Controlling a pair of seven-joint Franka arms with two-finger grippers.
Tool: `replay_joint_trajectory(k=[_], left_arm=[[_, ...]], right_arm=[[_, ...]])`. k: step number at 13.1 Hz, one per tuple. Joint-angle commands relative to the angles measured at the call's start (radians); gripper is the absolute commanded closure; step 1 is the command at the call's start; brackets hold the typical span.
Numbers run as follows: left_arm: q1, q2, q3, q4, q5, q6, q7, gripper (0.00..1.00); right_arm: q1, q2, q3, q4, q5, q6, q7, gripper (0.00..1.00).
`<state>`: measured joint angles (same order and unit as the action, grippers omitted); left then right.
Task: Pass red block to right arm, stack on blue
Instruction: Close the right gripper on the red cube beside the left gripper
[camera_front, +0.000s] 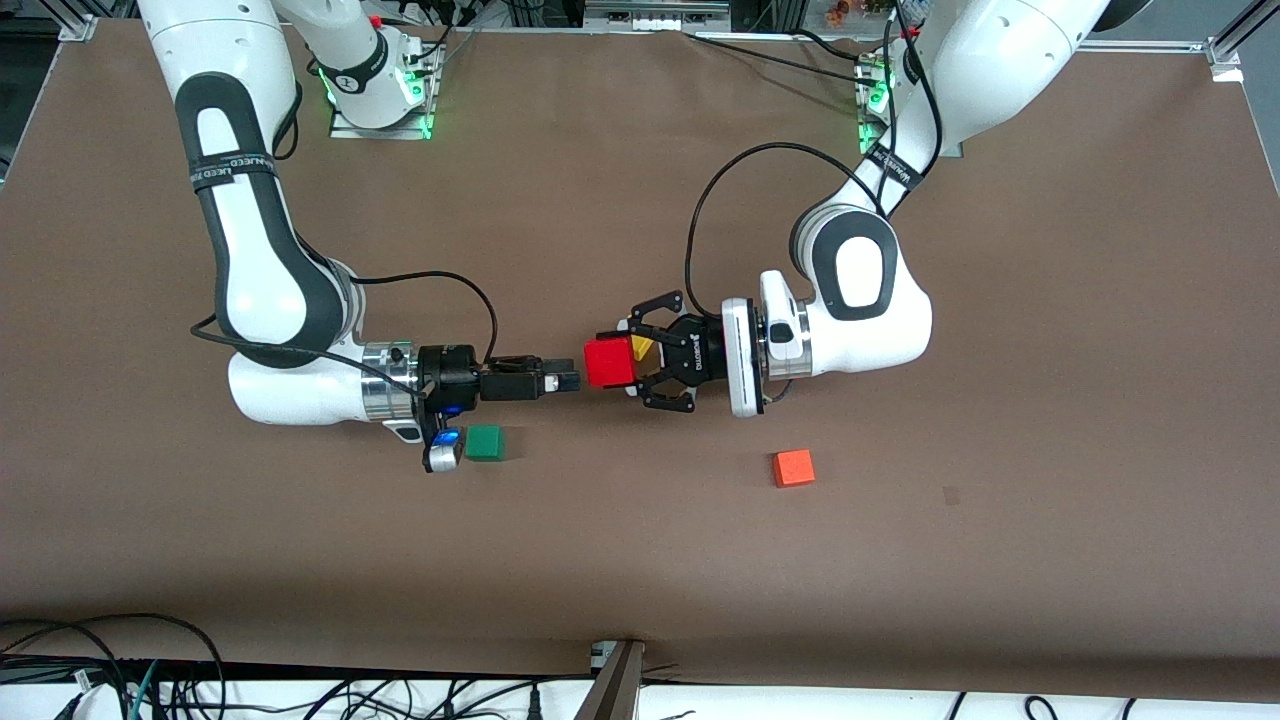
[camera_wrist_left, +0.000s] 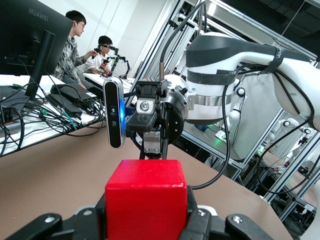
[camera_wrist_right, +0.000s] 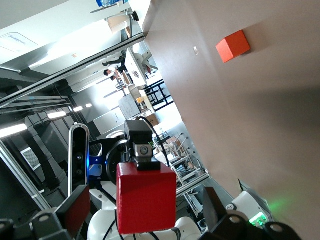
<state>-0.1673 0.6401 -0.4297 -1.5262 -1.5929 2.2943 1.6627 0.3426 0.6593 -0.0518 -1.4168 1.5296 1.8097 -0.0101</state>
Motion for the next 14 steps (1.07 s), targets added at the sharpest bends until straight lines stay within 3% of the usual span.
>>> replay_joint_trajectory(k=[1, 7, 10, 12, 14], left_arm=[[-0.008, 0.012, 0.0, 0.027, -0.036, 0.01, 0.034, 0.96], [-0.008, 0.015, 0.0, 0.029, -0.042, 0.01, 0.034, 0.96], [-0.008, 0.013, -0.001, 0.029, -0.044, 0.01, 0.034, 0.96], [-0.008, 0.013, -0.001, 0.029, -0.061, 0.01, 0.034, 0.95], [-0.008, 0.013, -0.001, 0.029, -0.062, 0.01, 0.034, 0.95]], right_arm=[[0.025, -0.014, -0.002, -0.005, 0.027, 0.04, 0.019, 0.0], [0.062, -0.017, 0.004, -0.007, 0.029, 0.085, 0.025, 0.0], [0.062, -0.04, 0.004, -0.008, 0.026, 0.083, 0.073, 0.09], [0.062, -0.04, 0.004, -0.008, 0.026, 0.083, 0.073, 0.26], [0.062, -0.04, 0.004, -0.008, 0.026, 0.086, 0.073, 0.62]])
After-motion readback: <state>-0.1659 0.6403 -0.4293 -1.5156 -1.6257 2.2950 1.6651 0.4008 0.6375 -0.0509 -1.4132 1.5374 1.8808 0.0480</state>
